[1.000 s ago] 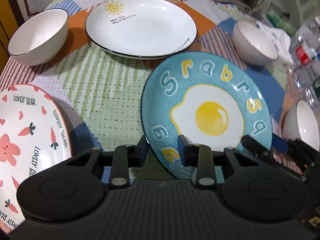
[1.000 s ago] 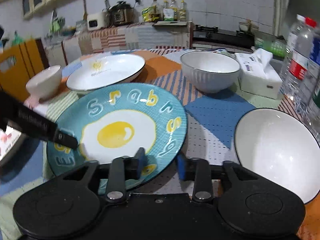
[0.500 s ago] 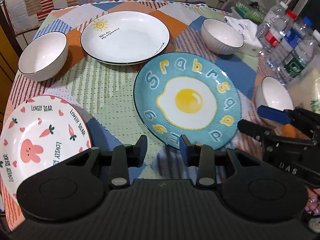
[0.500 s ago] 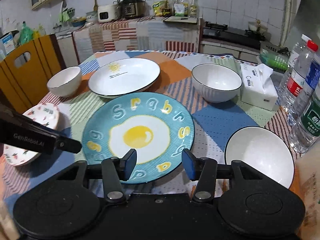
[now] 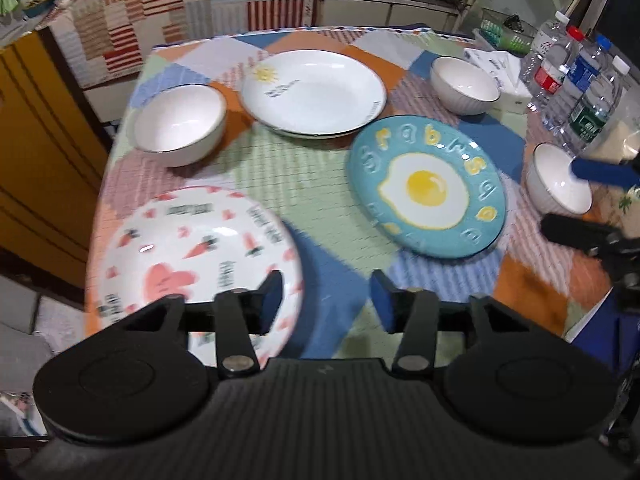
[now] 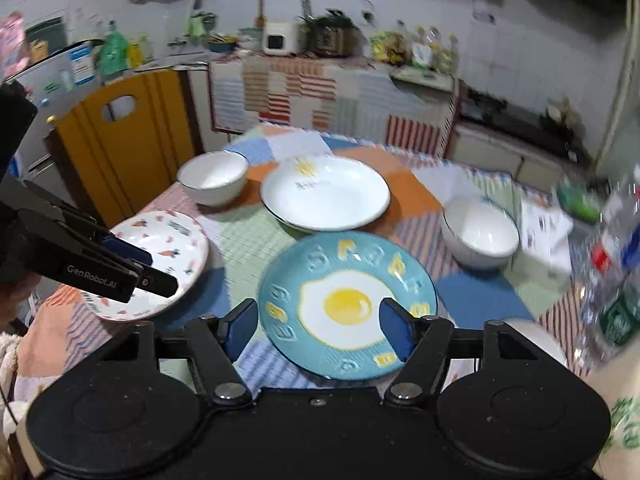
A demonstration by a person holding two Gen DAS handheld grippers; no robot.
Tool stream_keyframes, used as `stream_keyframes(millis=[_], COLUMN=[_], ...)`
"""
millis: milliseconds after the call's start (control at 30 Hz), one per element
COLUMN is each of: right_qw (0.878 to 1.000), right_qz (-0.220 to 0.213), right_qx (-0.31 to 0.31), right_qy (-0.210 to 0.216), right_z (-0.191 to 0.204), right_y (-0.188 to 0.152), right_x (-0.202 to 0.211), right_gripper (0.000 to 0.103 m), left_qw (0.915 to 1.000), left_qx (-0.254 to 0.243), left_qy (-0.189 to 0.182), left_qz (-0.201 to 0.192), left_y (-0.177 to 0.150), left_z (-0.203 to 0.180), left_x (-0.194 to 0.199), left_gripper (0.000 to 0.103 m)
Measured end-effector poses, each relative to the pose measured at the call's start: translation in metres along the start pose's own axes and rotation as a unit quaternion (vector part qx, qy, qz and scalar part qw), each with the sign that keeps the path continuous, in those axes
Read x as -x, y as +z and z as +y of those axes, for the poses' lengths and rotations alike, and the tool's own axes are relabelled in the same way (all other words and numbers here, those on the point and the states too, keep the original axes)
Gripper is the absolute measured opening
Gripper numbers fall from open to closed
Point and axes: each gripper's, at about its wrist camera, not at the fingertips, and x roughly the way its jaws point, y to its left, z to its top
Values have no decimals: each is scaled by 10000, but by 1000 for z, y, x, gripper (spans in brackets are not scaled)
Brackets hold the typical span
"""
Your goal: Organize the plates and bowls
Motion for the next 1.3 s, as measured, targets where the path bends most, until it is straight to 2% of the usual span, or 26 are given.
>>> stream_keyframes(millis=[33,100,133,300,400,467,533,600,667,733,933,1033,1167,1267,1300], right_qw=[9999,9995,9990,9959,9926,9893,9845,9786,9806,9830,9858,9865,9852,9861,9857], right_qz=[-45,-129,-191,-233,-304,-366,-447,-563,-384,-175,263,394,630,703,724], right_qx=[93,253,309,476,445,434,442,595,698,536,-151,-179,-137,-148,-228], right_qy=[34,167,260,734,1088,1345,1635,1886,1788,1747,1652,1577,1591,1501,1505], right_z=[6,17,22,45,59,67,74,80,88,89,88,94,106,110,110], right_y=[3,8,10,20,21,20,18,15,16,16,11,9,4,-1,-2], right_x=[5,12,15,11,0,-10,-21,-32,-45,-63,-109,-125,-145,-157,-161], right_gripper=[76,92,94,95,95,95,95,95,95,95,95,94,89,88,84], left_qw=[10000,9998,9997,9993,9986,9984,9977,9964,9961,9968,9984,9977,9964,9959,9960], left_qx=[-32,-123,-152,-45,55,13,-242,-375,-240,76,460,670,831,887,873], left_qy=[34,118,163,235,349,441,568,623,617,508,231,112,171,107,119], left_qz=[-21,-50,-73,-299,-397,-355,-282,-428,-581,-608,-223,-80,-81,-120,-120], left_y=[-3,-10,-14,-30,-37,-41,-42,-46,-48,-49,-58,-64,-66,-65,-64], left_z=[5,16,20,48,66,79,89,103,119,138,168,176,180,182,182], left_x=[6,18,23,40,39,34,30,31,30,25,-9,-27,-42,-51,-53], left_gripper=[56,60,64,84,88,89,89,89,89,89,85,85,85,75,68])
